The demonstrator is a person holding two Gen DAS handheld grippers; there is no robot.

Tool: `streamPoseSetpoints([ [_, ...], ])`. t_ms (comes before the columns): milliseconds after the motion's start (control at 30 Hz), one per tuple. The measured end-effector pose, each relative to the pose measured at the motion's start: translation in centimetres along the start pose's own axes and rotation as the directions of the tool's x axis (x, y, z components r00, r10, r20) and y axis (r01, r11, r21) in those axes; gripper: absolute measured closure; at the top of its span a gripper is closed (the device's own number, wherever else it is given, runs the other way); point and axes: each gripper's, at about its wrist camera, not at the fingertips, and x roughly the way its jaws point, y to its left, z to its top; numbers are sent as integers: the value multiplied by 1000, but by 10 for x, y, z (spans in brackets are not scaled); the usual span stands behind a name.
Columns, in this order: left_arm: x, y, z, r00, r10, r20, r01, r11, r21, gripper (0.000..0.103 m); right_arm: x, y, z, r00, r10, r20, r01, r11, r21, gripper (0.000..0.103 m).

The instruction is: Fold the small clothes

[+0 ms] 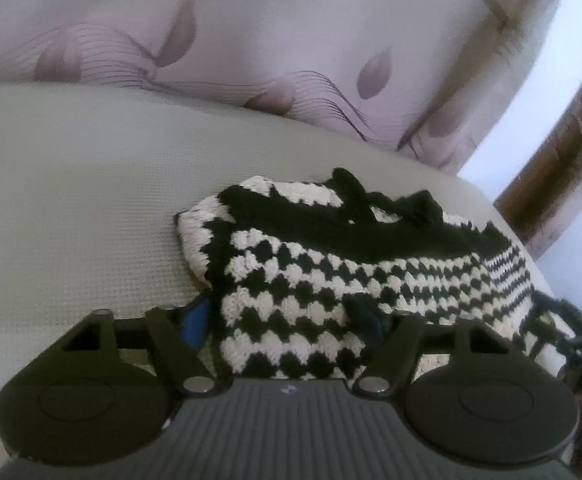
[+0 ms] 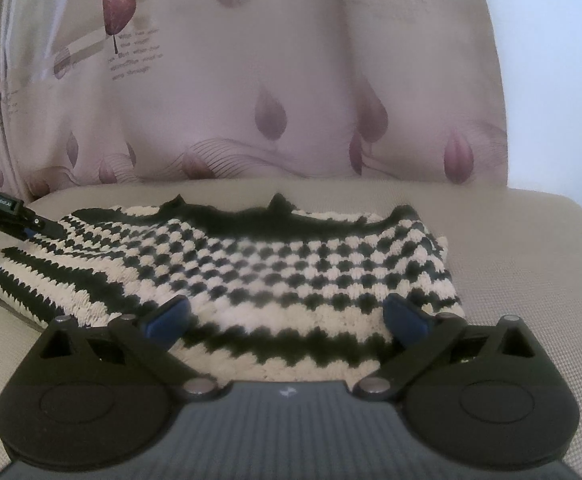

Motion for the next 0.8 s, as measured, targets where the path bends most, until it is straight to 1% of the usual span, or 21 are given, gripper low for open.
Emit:
streamPoseSetpoints([
  [33,3,1,0,1000,-15,0,15,1000,-24,64,0,1,0,1000,2,0,-2,1000,-6,0],
  [67,7,7,0,998,-57,-1,57,995,-82,68,0,2,0,1000,6,0,-6,1000,-10,0],
  [100,9,10,-2,997,-74,10,75,990,-120,70,0,2,0,1000,10,-2,-10,1000,-14,0],
  [133,9,10,-2,997,-70,20,72,989,-133,71,0,3,0,1000,12,-2,-12,1000,-18,0],
  [233,8,-3,-1,999,-17,38,24,982,-185,74,-1,3,0,1000,17,3,-17,1000,-17,0],
  [333,1,-27,8,998,42,48,-29,971,-237,75,-4,-4,0,999,36,20,-36,999,23,0],
  [400,-4,-50,16,997,61,53,-45,963,-266,75,-7,-11,0,998,48,42,-50,997,62,0],
  [500,-11,-88,29,996,58,70,-35,957,-287,76,-14,-19,-1,995,47,88,-57,992,115,0],
  [633,-7,-144,39,997,15,70,6,955,-296,78,-19,-23,-2,992,50,118,-67,988,140,0],
  [700,2,-173,41,998,-11,54,27,952,-304,78,-21,-25,-2,990,57,129,-75,987,145,0],
  [767,15,-193,39,998,-42,48,55,943,-328,82,-22,-27,-3,988,59,144,-82,984,159,0],
  [800,24,-203,38,997,-62,44,73,939,-335,88,-23,-29,-3,986,64,152,-90,981,171,0],
])
